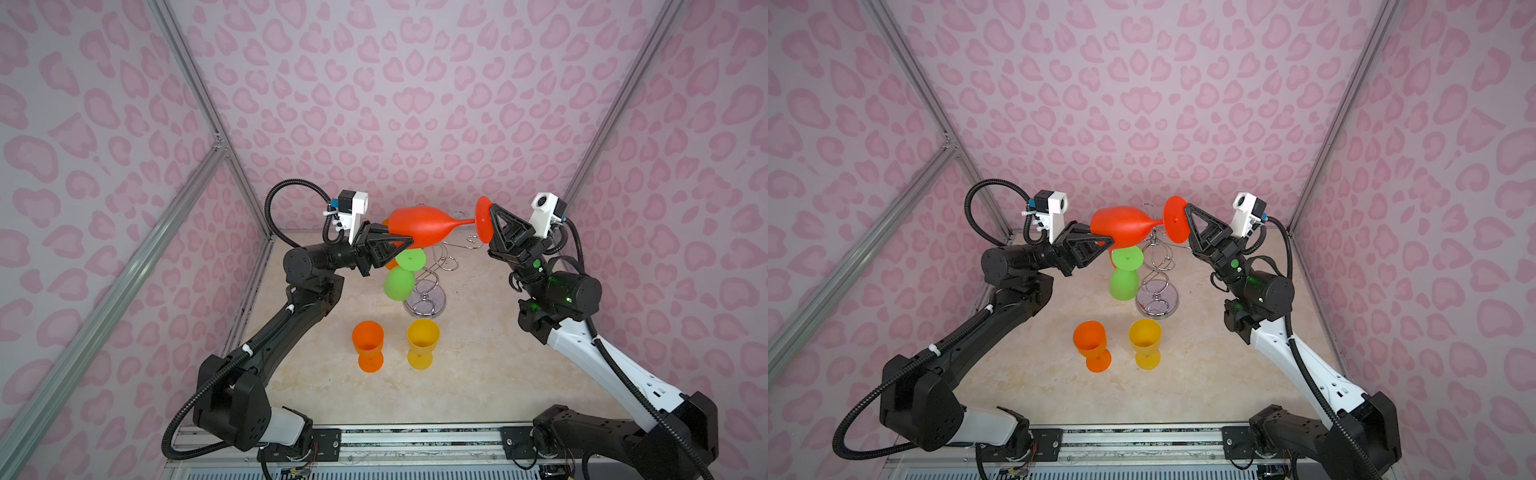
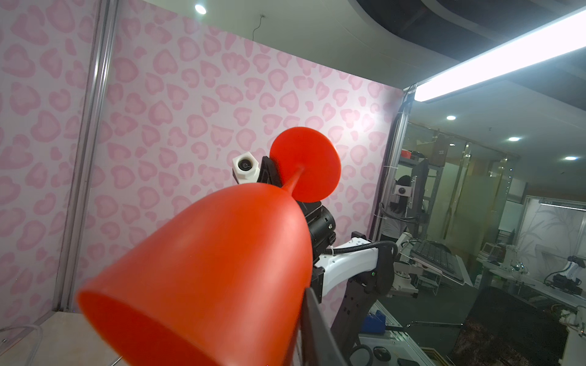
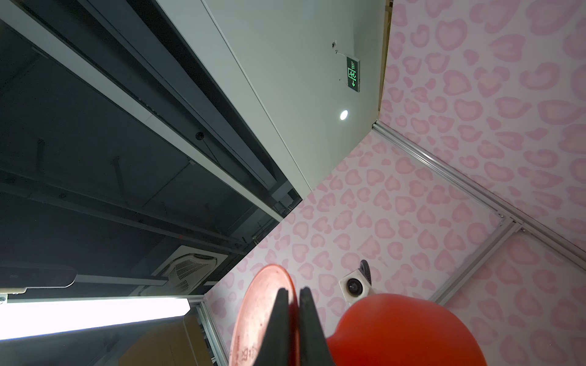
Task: Take the wine glass off the wine glass rack
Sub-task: 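Carry the red glass toward the robot with the left gripper while the right gripper withdraws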
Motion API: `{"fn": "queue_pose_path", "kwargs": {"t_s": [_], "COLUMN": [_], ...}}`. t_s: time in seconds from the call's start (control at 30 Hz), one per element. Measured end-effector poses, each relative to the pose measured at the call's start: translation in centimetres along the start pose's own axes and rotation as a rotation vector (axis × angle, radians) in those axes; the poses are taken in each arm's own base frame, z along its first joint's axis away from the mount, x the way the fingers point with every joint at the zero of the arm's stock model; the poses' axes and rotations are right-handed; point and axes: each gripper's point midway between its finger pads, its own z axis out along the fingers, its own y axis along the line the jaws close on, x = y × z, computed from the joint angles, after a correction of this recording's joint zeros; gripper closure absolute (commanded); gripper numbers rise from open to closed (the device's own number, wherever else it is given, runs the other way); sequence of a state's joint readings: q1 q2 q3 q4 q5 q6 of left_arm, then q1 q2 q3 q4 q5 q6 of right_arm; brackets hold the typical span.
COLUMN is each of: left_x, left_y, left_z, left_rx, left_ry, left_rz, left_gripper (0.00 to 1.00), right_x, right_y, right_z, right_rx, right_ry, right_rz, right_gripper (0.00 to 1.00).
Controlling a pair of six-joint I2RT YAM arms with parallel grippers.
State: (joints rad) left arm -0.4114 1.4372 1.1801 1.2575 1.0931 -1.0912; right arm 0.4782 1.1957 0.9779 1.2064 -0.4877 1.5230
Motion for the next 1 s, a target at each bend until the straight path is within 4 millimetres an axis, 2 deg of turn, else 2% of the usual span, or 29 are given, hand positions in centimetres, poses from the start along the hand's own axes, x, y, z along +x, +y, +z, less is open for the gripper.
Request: {"fn": "queue_pose_path", "kwargs": {"t_s": [0.13,0.33,0.43,0.53,0.63,0.8,0.9,1.0], "left_x": [0.1,-0.3,-0.8,-1.2,-0.8,1.0,4.2,8.3], "left_y": [-1.1,-1.6,-2.3,-3.4,-4.0,-4.4,-3.6,-2.4], "left_z": [0.0,0.1,0.4,0.9,2.1,5.4,6.9,7.2], "left_rx": [0.032,0.020,0.016,0.007,-0.024,-0.117,-0.193,-0.271], "left_ry": [0.022,0.027,0.035,0.065,0.115,0.247,0.385,0.557], "left_rz": [0.022,-0.005,0.005,0.026,0.038,0.086,0.107,0.112], "left_gripper": [0.97,0.98,0.98,0.98,0.98,0.98,0.98,0.98], "right_x": [-0.3,0.7,0.7,-1.3,-4.5,-8.2,-9.7,-10.7], "right_y": [-1.5,-2.0,-0.8,0.5,0.5,0.4,1.8,3.1], "right_z": [-0.5,-1.1,-1.4,-2.3,-5.8,-14.3,-18.0,-20.2], "right_rx": [0.057,0.198,0.310,0.480,0.721,1.098,1.240,1.327], "right_ry": [-0.028,0.052,0.098,0.065,-0.038,-0.178,-0.263,-0.330], "right_rz": [0.016,-0.102,-0.243,-0.438,-0.606,-0.802,-0.891,-0.954], "right_gripper": [0.85,0.56,0.52,0.52,0.50,0.44,0.44,0.43]}}
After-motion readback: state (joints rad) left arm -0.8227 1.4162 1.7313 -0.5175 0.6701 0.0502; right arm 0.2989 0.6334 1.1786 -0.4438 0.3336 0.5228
